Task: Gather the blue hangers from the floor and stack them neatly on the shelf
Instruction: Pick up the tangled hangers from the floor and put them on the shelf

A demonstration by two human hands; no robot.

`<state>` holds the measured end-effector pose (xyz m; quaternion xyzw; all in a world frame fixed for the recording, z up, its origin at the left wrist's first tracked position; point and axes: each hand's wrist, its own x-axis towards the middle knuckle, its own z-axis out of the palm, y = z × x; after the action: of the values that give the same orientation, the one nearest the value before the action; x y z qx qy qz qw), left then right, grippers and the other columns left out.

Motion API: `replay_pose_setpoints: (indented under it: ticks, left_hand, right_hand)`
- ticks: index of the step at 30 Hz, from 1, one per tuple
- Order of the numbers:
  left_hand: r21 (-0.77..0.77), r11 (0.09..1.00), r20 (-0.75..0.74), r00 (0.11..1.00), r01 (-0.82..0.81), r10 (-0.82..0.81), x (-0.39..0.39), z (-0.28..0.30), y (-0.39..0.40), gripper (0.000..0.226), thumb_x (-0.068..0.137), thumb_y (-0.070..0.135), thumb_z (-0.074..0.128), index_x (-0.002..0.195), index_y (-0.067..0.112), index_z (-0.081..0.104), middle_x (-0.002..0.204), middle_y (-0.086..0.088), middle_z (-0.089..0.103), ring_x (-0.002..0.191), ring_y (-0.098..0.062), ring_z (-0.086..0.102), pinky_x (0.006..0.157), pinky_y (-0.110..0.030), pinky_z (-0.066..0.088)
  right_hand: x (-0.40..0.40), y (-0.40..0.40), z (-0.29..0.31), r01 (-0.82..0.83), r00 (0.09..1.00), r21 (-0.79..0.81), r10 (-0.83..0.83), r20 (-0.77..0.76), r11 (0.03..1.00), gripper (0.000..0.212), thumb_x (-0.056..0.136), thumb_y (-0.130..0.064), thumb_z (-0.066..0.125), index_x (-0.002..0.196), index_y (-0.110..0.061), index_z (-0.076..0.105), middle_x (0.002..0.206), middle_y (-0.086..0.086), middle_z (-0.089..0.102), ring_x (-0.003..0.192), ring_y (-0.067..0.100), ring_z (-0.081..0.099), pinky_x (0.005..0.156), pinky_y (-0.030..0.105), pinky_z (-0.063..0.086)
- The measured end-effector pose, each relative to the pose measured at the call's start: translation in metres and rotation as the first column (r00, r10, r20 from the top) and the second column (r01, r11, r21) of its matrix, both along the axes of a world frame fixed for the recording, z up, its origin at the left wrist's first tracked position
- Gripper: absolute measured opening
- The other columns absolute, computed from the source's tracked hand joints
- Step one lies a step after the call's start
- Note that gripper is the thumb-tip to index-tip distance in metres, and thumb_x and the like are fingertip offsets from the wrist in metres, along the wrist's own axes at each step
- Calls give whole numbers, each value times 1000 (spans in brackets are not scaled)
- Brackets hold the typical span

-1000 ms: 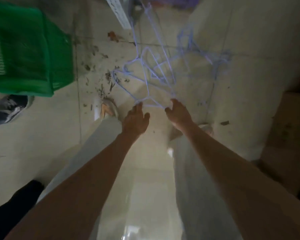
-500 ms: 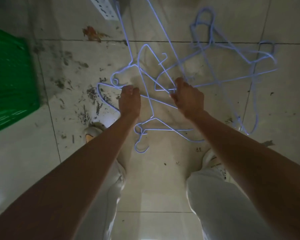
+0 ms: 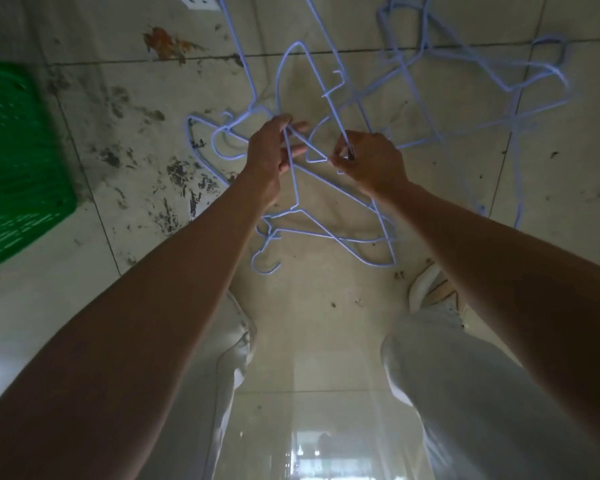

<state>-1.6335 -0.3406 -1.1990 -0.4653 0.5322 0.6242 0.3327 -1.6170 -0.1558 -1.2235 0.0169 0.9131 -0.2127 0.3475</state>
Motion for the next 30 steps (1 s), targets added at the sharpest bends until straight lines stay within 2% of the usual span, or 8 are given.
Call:
replay_pose_setpoints:
  ticks: [6, 9, 13, 16, 19, 22, 26, 30]
  left_hand:
    - [25, 998, 19, 999, 51, -51, 19, 53, 14, 28, 107, 37, 48, 110, 13, 62, 112, -2, 72, 99, -18, 70, 77, -31, 59]
    - [5, 995, 13, 995, 102, -102, 36, 92, 21, 30, 107, 37, 47, 107, 12, 63, 116, -2, 69, 106, -18, 65, 89, -41, 60]
    - [-120, 966, -45, 971, 229, -236, 50, 138, 21, 30, 108, 34, 45, 105, 14, 67, 128, -14, 64, 110, -17, 60, 92, -41, 60]
    - [-156, 959, -129, 957, 238, -259, 56, 160, 18, 26, 106, 30, 49, 113, 14, 68, 122, -11, 64, 106, -14, 63, 78, -28, 60]
    - [-218, 969, -168, 974, 116, -154, 54, 175, 17, 27, 106, 26, 51, 120, 11, 69, 107, -1, 64, 104, -16, 63, 79, -26, 58]
    - [-251, 968, -176, 984, -21, -25, 49, 185, 15, 20, 104, 26, 54, 107, 13, 70, 93, 1, 60, 91, -16, 60, 76, -27, 53]
    - [-288, 944, -154, 981, -162, 122, 43, 185, 12, 18, 103, 22, 55, 90, 11, 61, 74, 2, 52, 75, -19, 52, 68, -31, 44]
    - [-348, 918, -169, 976, -190, 138, 49, 174, 8, 35, 108, 19, 50, 80, 9, 69, 70, -1, 63, 64, -16, 60, 70, -32, 51]
  right_hand:
    - [24, 6, 51, -23, 997, 87, 29, -75, 996, 46, 106, -55, 29, 110, -20, 59, 98, 18, 73, 95, 43, 68, 77, 45, 52]
    - [40, 11, 96, -69, 979, 131, 93, -183, 989, 43, 107, -49, 30, 111, -16, 57, 87, 24, 71, 82, 46, 70, 69, 46, 52]
    - [57, 20, 156, -153, 952, 154, 188, -241, 976, 38, 108, -44, 33, 116, -15, 57, 79, 21, 71, 74, 44, 71, 62, 42, 49]
    - [70, 31, 189, -134, 947, 174, 178, -269, 976, 39, 108, -42, 34, 120, -14, 57, 79, 22, 71, 73, 44, 70, 59, 40, 42]
    - [85, 47, 215, 10, 949, 187, 50, -312, 982, 45, 108, -43, 28, 118, -13, 59, 73, 22, 68, 68, 44, 68, 58, 40, 39]
    - [106, 58, 231, 176, 947, 183, -116, -299, 967, 49, 107, -43, 24, 117, -13, 61, 69, 19, 65, 67, 43, 65, 59, 40, 41]
    - [135, 63, 227, 461, 886, 8, -461, -48, 887, 48, 110, -38, 31, 96, -6, 64, 82, 15, 70, 84, 38, 67, 75, 43, 51]
    - [164, 51, 219, 21, 1000, -52, -20, 20, 998, 30, 109, -23, 44, 105, -3, 66, 90, 23, 71, 88, 43, 68, 74, 45, 49]
